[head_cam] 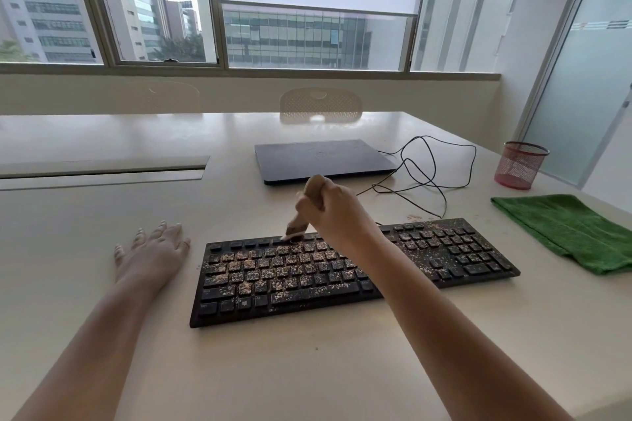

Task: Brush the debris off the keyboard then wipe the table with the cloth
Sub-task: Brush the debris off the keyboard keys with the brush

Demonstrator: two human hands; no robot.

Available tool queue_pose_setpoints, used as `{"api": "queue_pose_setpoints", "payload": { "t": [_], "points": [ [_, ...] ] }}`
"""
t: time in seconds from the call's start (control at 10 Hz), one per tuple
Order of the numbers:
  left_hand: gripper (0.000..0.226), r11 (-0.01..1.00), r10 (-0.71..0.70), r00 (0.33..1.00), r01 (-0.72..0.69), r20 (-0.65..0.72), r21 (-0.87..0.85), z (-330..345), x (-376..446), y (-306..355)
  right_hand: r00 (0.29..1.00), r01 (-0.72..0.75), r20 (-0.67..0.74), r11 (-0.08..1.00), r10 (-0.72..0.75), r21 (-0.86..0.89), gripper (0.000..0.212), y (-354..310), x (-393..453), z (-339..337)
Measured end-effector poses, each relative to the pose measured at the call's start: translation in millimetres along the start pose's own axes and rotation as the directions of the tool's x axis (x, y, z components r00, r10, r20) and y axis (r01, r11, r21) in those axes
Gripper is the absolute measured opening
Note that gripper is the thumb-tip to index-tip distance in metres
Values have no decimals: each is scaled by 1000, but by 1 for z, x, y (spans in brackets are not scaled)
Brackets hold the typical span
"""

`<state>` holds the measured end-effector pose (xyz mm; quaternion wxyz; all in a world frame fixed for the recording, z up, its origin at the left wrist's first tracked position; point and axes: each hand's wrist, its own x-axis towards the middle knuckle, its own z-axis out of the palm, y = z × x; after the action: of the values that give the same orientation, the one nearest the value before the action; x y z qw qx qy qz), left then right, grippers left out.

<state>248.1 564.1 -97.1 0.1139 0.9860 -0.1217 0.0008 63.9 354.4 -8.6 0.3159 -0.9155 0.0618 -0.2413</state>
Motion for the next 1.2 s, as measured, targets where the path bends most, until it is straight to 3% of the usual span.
{"api": "queue_pose_setpoints", "payload": {
  "t": [0.3,0.5,0.7,0.8,1.0,1.2],
  "points": [
    [54,1000,1,1000,-1,2,2,0,1,-1,987,-81,-137,996,85,33,30,12,7,8],
    [53,1000,-10,1000,10,10,15,1,2,-1,970,-44,-238,999,50,31,25,12,7,3],
    [53,1000,-2,1000,2,5,4,0,2,0,990,1,-140,997,-13,-81,26,13,3,11],
    [53,1000,0,1000,0,6,11,1,1,0,982,-12,-191,996,-4,-85,29,13,4,8],
    [53,1000,-1,1000,1,7,12,0,2,-1,994,24,-109,997,-32,-72,28,10,3,14],
    [53,1000,-4,1000,4,11,12,0,1,-1,990,46,-128,997,-54,-61,26,6,2,12]
  ]
}}
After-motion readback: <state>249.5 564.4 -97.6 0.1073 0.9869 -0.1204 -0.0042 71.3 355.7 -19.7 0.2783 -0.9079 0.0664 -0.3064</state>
